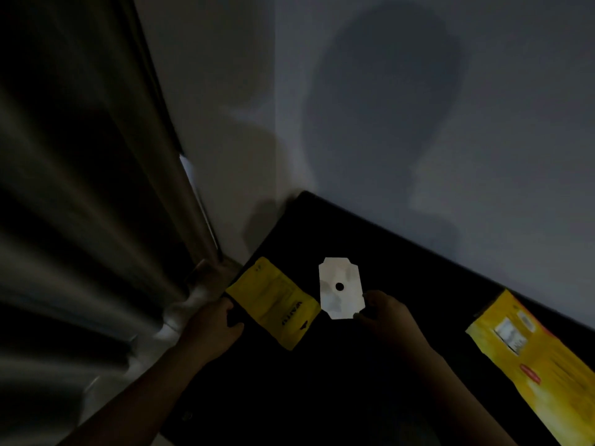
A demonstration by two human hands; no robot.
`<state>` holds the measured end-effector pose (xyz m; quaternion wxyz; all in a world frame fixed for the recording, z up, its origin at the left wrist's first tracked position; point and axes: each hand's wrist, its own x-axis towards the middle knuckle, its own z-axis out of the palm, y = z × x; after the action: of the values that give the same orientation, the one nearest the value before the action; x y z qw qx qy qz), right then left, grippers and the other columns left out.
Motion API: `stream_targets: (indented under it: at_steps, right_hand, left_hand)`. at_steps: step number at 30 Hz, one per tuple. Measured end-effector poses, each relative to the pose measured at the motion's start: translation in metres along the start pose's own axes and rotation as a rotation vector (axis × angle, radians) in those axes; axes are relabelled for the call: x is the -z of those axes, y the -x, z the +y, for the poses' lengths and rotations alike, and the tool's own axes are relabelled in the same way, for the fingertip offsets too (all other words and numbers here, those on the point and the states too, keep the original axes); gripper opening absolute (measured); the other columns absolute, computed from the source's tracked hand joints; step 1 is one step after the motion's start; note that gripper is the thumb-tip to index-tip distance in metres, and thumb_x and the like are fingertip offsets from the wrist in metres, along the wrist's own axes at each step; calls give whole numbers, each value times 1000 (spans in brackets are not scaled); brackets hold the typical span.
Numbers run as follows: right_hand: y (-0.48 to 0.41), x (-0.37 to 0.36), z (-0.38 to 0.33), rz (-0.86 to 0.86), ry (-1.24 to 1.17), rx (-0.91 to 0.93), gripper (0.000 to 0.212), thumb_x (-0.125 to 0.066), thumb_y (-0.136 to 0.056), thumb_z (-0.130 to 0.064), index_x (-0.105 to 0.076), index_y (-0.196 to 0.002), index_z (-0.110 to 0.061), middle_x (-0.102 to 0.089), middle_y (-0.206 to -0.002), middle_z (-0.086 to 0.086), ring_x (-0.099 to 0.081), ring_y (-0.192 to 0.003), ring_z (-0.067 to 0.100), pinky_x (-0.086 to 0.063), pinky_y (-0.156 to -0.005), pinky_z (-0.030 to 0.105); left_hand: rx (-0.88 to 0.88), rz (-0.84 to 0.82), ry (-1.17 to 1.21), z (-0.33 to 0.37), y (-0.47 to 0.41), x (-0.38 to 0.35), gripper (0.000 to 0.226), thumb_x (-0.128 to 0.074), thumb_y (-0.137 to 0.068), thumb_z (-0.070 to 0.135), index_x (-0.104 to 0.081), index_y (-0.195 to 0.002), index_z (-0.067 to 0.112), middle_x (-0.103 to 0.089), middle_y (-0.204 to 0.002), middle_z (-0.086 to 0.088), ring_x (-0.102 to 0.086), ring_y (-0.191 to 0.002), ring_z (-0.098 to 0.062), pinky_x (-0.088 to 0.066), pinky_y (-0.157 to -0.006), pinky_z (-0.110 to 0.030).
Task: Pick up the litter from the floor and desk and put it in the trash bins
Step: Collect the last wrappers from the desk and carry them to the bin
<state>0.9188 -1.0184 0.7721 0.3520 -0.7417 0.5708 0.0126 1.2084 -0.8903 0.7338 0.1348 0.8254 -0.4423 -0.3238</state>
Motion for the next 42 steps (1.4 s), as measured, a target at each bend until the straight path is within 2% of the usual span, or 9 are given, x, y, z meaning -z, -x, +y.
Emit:
stream_targets:
  at_steps: [13,15,17,20,23,29,33,38,42]
  right_hand:
    - [-77,-57,18,57,-106,-129,76,-72,-83,-29,-33,-144,-9,-42,-140,14,-44,-126,31,-42,-102,47]
    - [-75,-67,12,24,-188,-113,70,-72,-82,-28,-37,-141,-15,-49,-133,4,-50,-120,23,-50,-90,35]
    - [-68,-79,6,-66,-257,-93,65,-71,-83,-27,-40,-139,-21,-52,-118,-12,-55,-114,15,-46,-75,15]
    - [-54,-87,9,-89,-346,-118,68,-69,-85,-28,-35,-144,-26,-49,-121,-14,-57,-109,11,-48,-76,17]
    - [-40,-80,25,-17,-373,-185,66,-67,-87,-30,-34,-144,-28,-50,-134,-5,-52,-92,-5,-44,-66,8]
    - [0,-60,61,82,-357,-291,64,-68,-85,-33,-38,-141,-27,-52,-135,-1,-51,-106,3,-41,-66,9]
    - [32,-49,80,173,-391,-323,60,-68,-86,-28,-41,-140,-25,-55,-130,-1,-55,-99,2,-47,-70,13]
    - [65,-33,108,274,-413,-382,60,-69,-85,-29,-43,-139,-25,-56,-126,-2,-53,-102,5,-42,-68,10]
    - [83,-16,144,332,-436,-382,59,-71,-84,-27,-45,-138,-23,-58,-126,-1,-54,-98,0,-42,-66,6]
  left_hand:
    - [-118,-70,112,21,-62,-34,62,-70,-80,20,-44,-135,6,-52,-132,-15,-51,-120,-30,-43,-100,-39]
    - [-99,-137,171,26,-66,-35,64,-65,-86,19,-35,-141,7,-45,-139,-14,-49,-124,-30,-43,-101,-41]
    - [-69,-231,261,32,-69,-35,71,-62,-90,19,-22,-148,11,-35,-148,-11,-42,-131,-31,-40,-105,-45]
    - [-93,-288,387,44,-71,-37,71,-61,-91,15,-19,-149,12,-36,-147,-11,-42,-131,-31,-39,-106,-48]
    - [-123,-259,410,55,-72,-43,70,-65,-88,15,-25,-146,11,-45,-138,-12,-48,-125,-31,-43,-101,-49]
    - [-115,-167,255,81,-78,-66,88,-76,-78,24,-24,-146,4,-40,-142,-16,-40,-131,-35,-40,-102,-46]
    - [-15,-176,210,104,-78,-82,71,-72,-82,16,-33,-140,2,-43,-139,-19,-43,-128,-37,-42,-100,-47]
    - [-185,-200,137,136,-58,-98,24,-66,-86,15,-59,-105,4,-61,-106,-19,-58,-101,-34,-48,-79,-39]
    - [-260,-242,193,169,-40,-105,18,-63,-85,14,-63,-99,2,-63,-94,-15,-60,-89,-32,-46,-70,-37]
